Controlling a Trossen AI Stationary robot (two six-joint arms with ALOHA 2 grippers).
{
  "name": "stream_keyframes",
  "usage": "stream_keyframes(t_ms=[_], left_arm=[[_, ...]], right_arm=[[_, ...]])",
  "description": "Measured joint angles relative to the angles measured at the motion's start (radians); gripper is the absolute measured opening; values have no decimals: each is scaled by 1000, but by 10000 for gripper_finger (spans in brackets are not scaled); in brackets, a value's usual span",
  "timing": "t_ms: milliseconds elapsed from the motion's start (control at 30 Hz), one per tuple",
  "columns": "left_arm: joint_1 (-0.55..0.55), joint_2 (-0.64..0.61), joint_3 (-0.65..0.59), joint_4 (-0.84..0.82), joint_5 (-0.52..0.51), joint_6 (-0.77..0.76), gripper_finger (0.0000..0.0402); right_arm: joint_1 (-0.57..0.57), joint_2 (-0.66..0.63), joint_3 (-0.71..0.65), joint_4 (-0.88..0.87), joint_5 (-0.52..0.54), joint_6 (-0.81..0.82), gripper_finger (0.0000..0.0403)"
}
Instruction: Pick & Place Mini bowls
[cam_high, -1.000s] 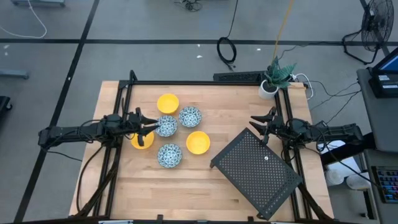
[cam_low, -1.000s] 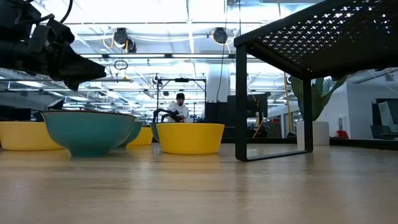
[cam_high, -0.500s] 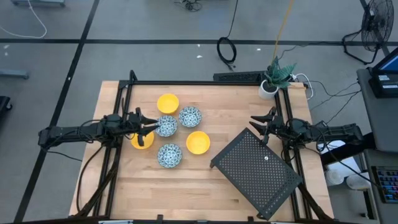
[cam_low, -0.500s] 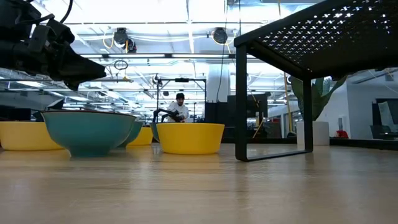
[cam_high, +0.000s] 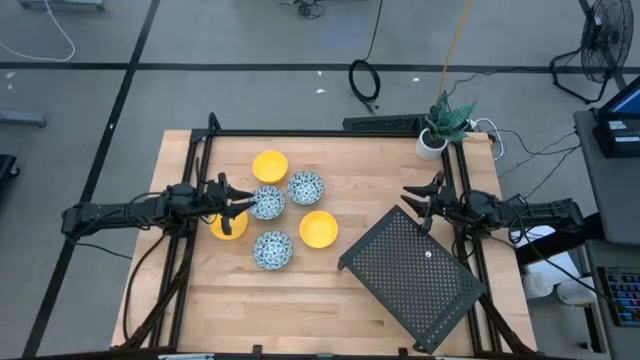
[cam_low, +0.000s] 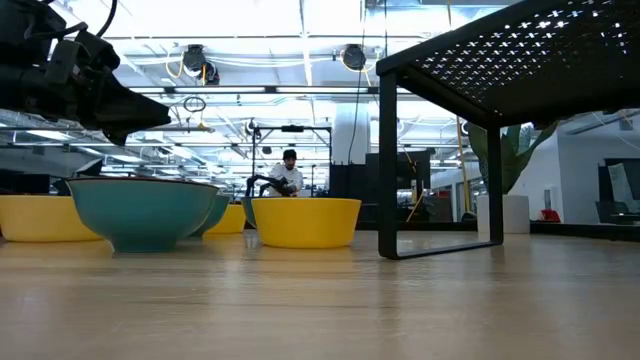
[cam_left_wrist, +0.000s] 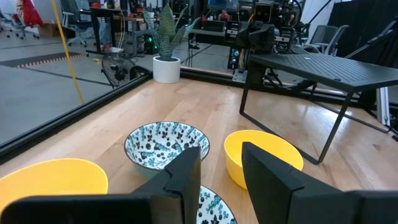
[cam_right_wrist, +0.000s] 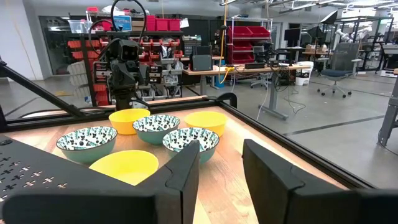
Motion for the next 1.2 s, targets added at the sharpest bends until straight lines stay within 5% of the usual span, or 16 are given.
stream_keyframes(t_ms=[667, 867, 1200], left_arm=[[0, 0, 0, 24, -22, 52, 120], [-4, 0, 0, 167, -15, -235, 120], [-5, 7, -1, 268, -67, -251, 120]], right_arm=[[0, 0, 0, 0, 0, 0, 110], [0, 0, 0, 0, 0, 0, 110], [0, 0, 0, 0, 0, 0, 110]])
